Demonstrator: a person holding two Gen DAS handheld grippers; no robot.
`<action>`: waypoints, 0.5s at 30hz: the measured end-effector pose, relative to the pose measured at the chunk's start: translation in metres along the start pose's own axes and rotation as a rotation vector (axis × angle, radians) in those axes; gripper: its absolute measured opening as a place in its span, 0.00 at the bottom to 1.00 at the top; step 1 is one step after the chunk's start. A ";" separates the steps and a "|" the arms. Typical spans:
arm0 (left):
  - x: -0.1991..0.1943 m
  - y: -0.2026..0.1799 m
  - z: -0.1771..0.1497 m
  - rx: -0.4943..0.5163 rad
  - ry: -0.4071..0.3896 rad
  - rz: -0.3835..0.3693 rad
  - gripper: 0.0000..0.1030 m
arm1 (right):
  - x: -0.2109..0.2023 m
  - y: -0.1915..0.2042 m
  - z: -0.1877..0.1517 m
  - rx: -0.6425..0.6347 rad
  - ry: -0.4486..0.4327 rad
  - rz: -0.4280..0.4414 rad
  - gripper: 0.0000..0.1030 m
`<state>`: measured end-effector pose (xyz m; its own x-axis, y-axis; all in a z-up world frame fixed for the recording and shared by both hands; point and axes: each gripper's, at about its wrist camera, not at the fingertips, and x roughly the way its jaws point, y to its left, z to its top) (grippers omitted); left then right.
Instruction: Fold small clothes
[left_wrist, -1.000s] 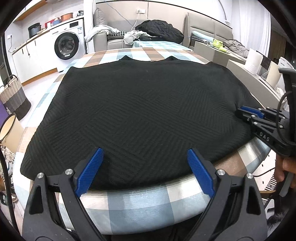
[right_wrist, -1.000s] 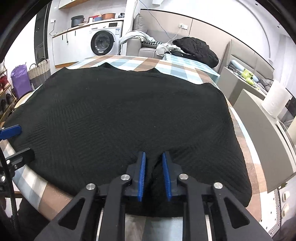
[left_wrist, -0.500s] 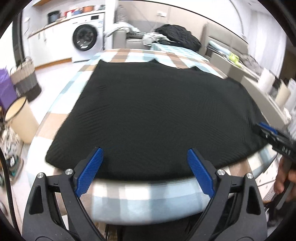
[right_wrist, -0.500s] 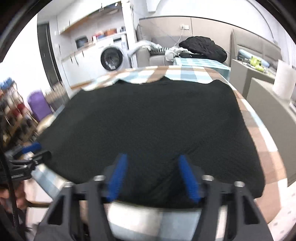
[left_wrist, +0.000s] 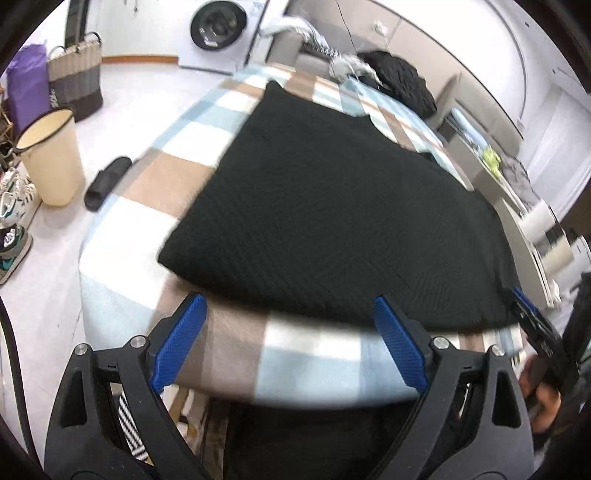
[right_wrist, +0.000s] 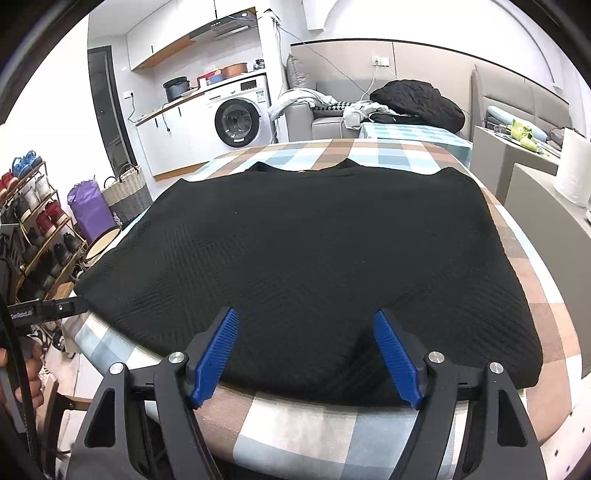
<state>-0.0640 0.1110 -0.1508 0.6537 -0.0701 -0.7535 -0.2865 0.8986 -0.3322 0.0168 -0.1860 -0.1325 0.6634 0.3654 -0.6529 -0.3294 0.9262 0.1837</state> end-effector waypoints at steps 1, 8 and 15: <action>0.002 0.001 0.002 0.000 -0.012 0.003 0.88 | 0.000 0.000 0.000 0.001 0.001 0.005 0.75; 0.022 -0.003 0.022 -0.004 -0.084 0.024 0.80 | 0.004 0.004 0.001 -0.007 0.002 0.017 0.75; 0.041 -0.006 0.042 -0.036 -0.115 0.052 0.21 | 0.008 0.007 -0.001 -0.020 0.011 0.026 0.75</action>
<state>-0.0063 0.1205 -0.1557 0.7127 0.0278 -0.7010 -0.3454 0.8836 -0.3161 0.0186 -0.1769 -0.1373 0.6470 0.3881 -0.6563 -0.3600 0.9143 0.1858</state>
